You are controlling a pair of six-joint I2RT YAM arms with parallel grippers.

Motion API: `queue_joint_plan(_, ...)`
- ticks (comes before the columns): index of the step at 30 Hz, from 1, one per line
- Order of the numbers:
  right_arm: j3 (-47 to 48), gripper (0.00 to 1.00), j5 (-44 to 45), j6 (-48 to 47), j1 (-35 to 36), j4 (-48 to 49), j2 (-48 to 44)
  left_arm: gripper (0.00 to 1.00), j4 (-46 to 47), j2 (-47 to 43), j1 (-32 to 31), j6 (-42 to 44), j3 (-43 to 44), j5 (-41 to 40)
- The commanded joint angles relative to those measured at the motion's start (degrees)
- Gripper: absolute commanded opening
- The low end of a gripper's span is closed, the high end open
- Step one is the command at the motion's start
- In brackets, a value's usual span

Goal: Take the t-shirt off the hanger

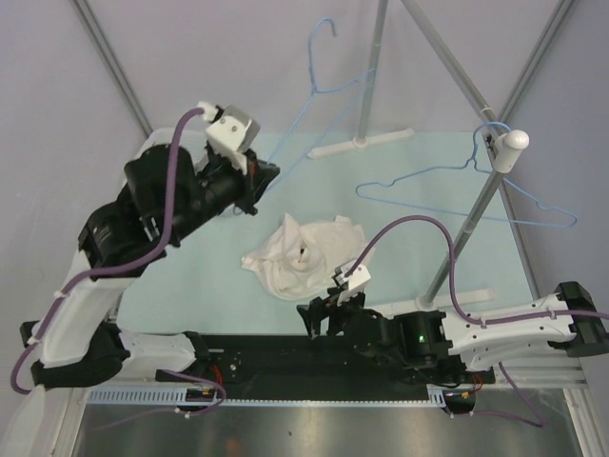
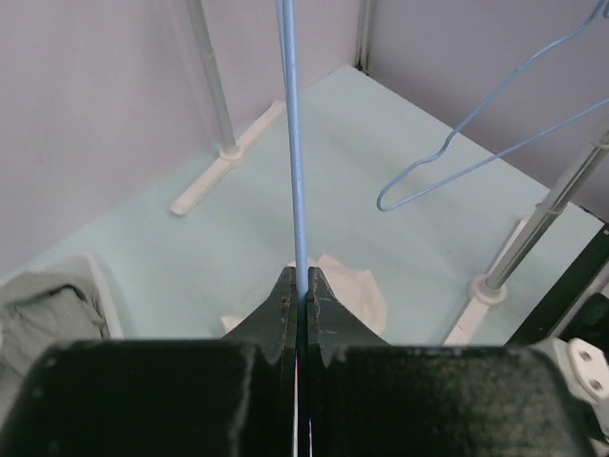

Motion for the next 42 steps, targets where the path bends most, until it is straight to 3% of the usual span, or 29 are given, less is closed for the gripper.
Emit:
queue_joint_plan(1,3.34,0.84,7.85,0.8,2.48,-1.46,-0.92,0.0,-0.35,6.91,7.18,9.02,10.98,21.75)
queue_joint_plan(3,3.87,0.84,8.55,0.45,2.65,-2.17,-1.09,0.0,-3.07,10.35,8.78,11.73,16.09,28.08)
queue_joint_plan(4,4.31,0.84,8.73,0.19,2.74,-2.26,-1.27,0.0,-3.52,12.63,9.48,12.8,16.9,33.77)
queue_joint_plan(7,5.01,0.84,9.61,0.01,2.66,-3.23,-1.62,0.0,-3.35,15.27,10.1,16.14,18.05,40.82)
queue_joint_plan(20,5.37,0.84,11.81,1.33,2.83,-5.17,-3.64,0.0,2.62,26.08,10.28,21.15,21.92,55.78)
queue_joint_plan(37,6.68,0.83,12.78,2.47,2.74,-7.71,-4.09,0.0,4.91,33.13,10.28,22.13,22.01,57.9)
queue_joint_plan(42,6.6,0.83,13.39,4.05,2.83,-9.12,-3.91,0.01,5.52,31.9,10.37,22.13,18.16,58.44)
